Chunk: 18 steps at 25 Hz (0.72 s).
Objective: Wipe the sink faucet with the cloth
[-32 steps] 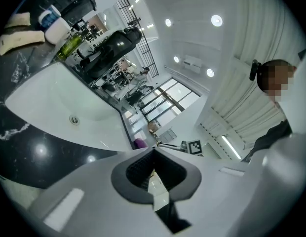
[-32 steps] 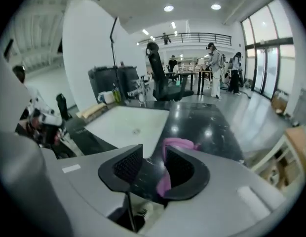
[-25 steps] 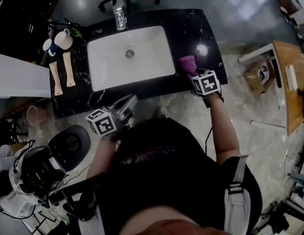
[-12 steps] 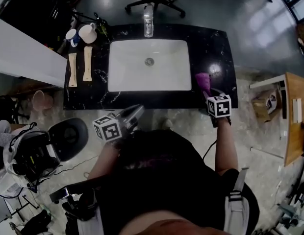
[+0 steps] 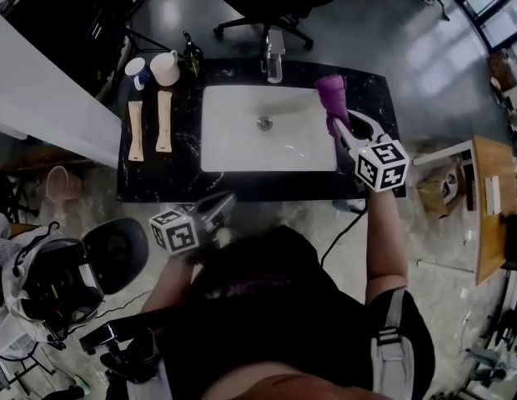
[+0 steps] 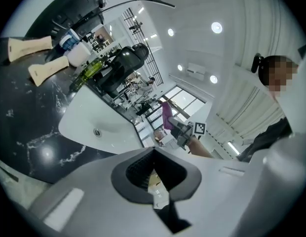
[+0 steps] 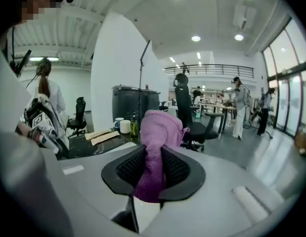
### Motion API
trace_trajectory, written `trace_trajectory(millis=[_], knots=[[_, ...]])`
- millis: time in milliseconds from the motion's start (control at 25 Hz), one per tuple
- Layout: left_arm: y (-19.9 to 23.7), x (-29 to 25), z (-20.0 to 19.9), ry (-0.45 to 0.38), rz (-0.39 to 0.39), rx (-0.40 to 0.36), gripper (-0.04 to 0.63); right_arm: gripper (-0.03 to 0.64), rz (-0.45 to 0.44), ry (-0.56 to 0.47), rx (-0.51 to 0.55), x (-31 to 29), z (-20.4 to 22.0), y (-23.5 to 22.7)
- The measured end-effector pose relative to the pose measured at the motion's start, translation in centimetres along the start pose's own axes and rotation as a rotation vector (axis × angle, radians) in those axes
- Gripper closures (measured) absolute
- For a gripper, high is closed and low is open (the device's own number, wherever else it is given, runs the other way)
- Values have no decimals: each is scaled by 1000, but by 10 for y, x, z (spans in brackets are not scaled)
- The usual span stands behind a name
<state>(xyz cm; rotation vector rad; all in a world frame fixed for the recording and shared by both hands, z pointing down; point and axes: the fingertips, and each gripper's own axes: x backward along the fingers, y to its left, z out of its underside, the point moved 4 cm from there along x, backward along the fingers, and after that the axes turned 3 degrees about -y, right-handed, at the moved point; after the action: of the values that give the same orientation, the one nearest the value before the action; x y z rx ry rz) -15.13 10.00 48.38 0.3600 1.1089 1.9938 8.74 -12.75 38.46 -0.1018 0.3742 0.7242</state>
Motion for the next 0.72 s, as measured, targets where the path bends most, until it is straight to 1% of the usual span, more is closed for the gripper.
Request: trace_trajectory(millis=[80,200,320,400,480,600,720], knots=[[5,8,-2,-12,-7,3,595,512,-32,16,145,-20,-28,7],[7,16,-4,-58,-17,35,595,512,-89,66,355,-54,-61,9],[12,26,-8,-122,-62,38,595,512,-132,133,506,-89,-79,-1],[14,28,-9,-170,-91,51,595,512,-151,168,571,-116,-86,-12],[14,23,-6,-215,-122,68,595,512,-197,193,591,-142,-87,-22],[10,15,-1,-275,-181,87,595,512,-324,220,595,-176,-88,-28],[8,13,-3,-310,-249,82,595,512,-444,259,665,-205,-90,-27]])
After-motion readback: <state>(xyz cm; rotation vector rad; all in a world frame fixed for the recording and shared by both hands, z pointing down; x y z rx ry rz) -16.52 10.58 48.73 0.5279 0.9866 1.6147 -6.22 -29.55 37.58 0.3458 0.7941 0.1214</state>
